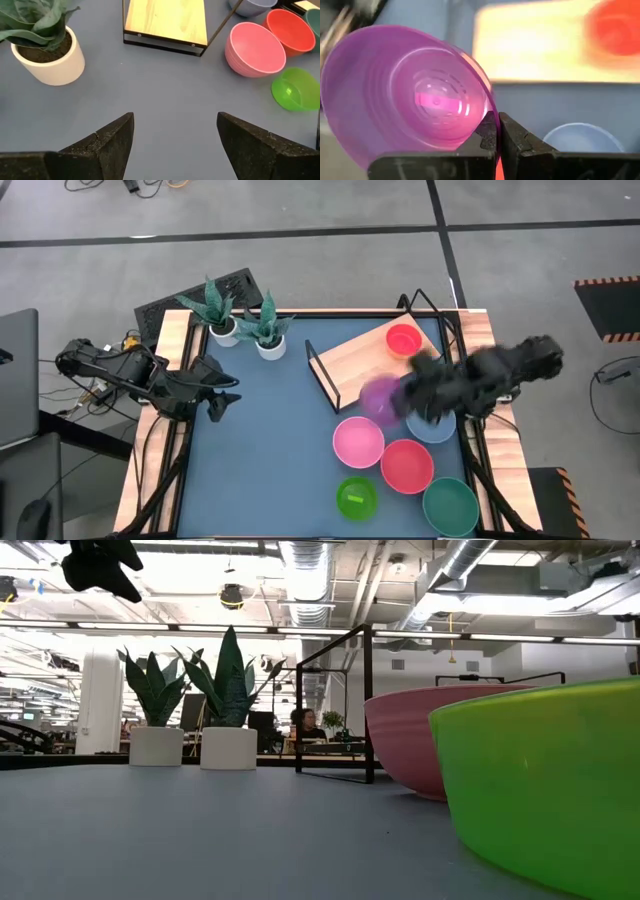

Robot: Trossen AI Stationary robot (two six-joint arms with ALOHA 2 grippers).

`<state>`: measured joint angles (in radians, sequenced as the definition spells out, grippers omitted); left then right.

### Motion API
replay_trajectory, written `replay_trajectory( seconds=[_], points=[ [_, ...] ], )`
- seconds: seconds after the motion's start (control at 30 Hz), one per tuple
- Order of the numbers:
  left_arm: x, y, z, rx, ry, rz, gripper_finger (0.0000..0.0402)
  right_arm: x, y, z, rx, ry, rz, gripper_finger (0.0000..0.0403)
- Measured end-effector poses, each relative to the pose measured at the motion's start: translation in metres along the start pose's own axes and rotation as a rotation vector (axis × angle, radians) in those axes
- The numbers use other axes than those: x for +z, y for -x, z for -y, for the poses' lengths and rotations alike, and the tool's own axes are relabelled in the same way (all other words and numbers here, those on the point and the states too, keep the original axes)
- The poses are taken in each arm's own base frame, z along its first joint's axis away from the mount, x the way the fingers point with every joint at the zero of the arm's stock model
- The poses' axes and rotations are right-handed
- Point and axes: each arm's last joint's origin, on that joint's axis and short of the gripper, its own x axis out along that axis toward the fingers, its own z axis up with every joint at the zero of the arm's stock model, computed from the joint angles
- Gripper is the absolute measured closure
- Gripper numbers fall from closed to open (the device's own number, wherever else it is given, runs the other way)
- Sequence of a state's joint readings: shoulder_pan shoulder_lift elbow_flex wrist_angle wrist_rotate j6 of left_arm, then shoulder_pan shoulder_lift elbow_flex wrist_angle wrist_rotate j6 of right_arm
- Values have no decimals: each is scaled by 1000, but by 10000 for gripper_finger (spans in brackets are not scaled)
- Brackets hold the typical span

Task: Place and stack bowls onto a shelf
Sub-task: Stack the small purple bowl on top of the small orange bowl on the shelf

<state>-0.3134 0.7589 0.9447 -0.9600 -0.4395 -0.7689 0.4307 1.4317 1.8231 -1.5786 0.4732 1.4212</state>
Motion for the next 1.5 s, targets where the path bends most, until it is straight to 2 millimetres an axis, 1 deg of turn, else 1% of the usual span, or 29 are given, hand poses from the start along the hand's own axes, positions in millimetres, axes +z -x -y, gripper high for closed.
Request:
replay_trajectory(
  seconds=[0.1,0.2,0.27,0.4,0.53,0.7,0.8,1.07,1.27,1.5],
  points=[
    [0,0,0,11,0,11,132,24,3,31,-15,-153,106,379],
    [0,0,0,15,2,15,132,37,-6,63,-114,-296,163,380],
    [0,0,0,14,4,15,132,41,-15,82,-159,-373,189,380],
    [0,0,0,15,15,15,132,44,-37,108,-226,-545,242,380],
    [1,0,0,20,21,20,132,43,-63,124,-246,-691,296,380],
    [1,0,-1,30,39,31,132,44,-94,136,-237,-813,315,379],
    [1,0,-1,31,39,31,132,45,-107,143,-257,-871,315,379],
    [1,0,-1,30,45,31,132,47,-125,164,-325,-1000,292,379],
    [1,0,-1,31,48,31,132,49,-134,177,-371,-1042,270,379],
    [1,0,-1,34,42,34,132,60,-148,192,-313,-1052,257,379]
  ],
)
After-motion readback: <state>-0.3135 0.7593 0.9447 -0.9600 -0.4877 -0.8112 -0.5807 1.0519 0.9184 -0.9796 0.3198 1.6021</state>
